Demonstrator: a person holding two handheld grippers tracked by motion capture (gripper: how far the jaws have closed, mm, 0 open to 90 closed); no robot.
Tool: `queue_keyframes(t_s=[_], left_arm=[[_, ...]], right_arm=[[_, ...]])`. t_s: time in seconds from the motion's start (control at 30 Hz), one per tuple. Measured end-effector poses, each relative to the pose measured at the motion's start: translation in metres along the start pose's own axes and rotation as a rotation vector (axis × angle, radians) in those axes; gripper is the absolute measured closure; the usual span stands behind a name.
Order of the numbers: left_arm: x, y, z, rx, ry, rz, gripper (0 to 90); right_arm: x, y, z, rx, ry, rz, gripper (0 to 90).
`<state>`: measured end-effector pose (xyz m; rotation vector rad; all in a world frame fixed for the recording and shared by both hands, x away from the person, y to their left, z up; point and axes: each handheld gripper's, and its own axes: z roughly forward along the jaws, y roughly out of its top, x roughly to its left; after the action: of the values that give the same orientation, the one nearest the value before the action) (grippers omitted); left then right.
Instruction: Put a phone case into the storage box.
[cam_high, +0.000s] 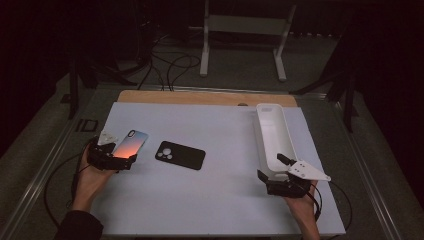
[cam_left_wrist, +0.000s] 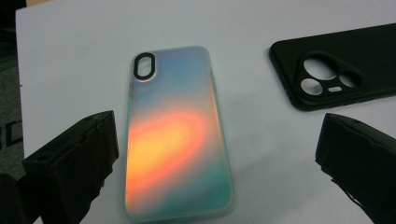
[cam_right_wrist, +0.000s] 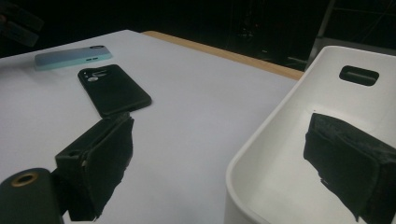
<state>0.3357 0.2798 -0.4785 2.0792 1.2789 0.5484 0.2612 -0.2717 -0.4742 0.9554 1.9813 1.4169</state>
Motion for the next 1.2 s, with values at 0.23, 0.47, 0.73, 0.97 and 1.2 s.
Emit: queue_keyframes(t_s=[0.23,0.47,0.73,0.97,1.2], left_arm=[[0.005,0.002,0.009,0.037,0.004,-0.005,0.0],[0.010,0.001,0.017,0.070,0.013,-0.012,0.0],[0.017,0.000,0.030,0.123,0.015,-0.031,0.0],[0.022,-0.003,0.037,0.163,0.013,-0.048,0.7],[0.026,-0.004,0.044,0.202,-0.002,-0.080,3.0]], right_arm=[[0.000,0.000,0.000,-0.001,0.000,0.001,8.1],[0.000,0.000,0.000,0.002,0.000,0.001,8.1],[0.000,0.000,0.000,0.003,-0.001,0.000,8.1],[0.000,-0.001,0.000,0.002,0.001,0.001,8.1],[0.000,-0.001,0.001,0.004,0.000,-0.002,8.1]])
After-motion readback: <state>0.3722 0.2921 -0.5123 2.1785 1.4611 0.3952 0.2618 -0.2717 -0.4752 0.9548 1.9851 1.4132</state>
